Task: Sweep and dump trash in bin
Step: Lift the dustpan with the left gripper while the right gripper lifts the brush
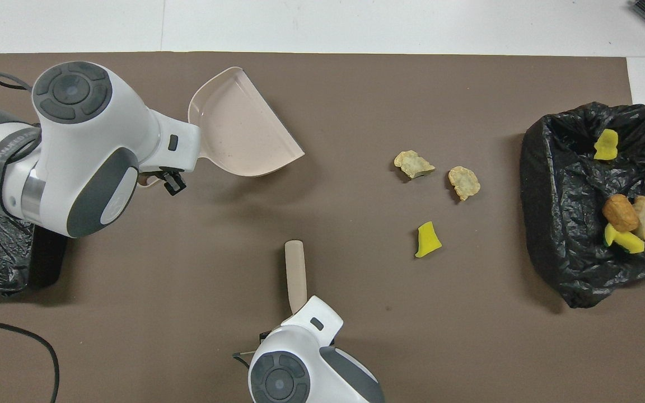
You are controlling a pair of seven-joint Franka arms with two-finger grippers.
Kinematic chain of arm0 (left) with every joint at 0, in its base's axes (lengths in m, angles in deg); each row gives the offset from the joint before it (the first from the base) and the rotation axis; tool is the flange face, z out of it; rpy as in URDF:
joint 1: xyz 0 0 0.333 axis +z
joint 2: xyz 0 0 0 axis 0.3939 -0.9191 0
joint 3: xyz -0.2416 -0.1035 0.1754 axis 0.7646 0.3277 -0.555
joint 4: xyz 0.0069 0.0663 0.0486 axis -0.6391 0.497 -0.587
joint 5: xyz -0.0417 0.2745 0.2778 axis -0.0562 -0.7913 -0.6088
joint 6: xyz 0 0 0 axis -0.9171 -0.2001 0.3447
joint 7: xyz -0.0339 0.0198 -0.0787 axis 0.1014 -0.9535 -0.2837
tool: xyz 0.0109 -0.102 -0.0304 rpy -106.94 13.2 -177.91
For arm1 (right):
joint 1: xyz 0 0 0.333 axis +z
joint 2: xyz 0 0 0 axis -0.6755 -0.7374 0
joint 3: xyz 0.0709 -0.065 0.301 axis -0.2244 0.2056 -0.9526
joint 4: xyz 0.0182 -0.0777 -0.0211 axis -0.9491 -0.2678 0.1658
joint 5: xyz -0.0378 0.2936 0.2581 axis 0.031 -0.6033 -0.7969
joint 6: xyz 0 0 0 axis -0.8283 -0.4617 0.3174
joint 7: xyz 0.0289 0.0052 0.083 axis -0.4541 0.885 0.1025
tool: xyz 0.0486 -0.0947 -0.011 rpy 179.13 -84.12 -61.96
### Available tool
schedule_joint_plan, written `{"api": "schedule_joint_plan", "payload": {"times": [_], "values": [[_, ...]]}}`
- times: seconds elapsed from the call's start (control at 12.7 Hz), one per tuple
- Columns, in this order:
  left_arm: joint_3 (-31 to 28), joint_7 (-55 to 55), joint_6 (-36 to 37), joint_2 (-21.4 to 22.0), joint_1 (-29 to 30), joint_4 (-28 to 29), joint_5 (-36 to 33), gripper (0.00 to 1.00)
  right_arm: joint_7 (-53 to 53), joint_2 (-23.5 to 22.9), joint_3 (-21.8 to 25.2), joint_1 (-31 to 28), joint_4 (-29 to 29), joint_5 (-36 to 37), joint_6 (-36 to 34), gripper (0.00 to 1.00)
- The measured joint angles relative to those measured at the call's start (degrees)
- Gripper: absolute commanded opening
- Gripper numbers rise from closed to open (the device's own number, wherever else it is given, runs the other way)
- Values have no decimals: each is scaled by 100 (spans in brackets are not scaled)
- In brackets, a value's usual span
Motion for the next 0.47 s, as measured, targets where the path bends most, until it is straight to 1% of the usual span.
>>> {"api": "schedule_joint_plan", "payload": {"times": [0.16, 0.31, 0.47], "values": [[-244, 990, 13, 37, 5, 70, 1, 0, 2, 103, 10, -144, 235, 0, -457, 0], [-482, 1965, 13, 162, 11, 284, 3, 0, 304, 390, 19, -492, 349, 0, -851, 0], [-586, 2434, 13, 333, 18, 624, 5, 0, 828, 719, 53, -935, 365, 0, -1161, 0]]}}
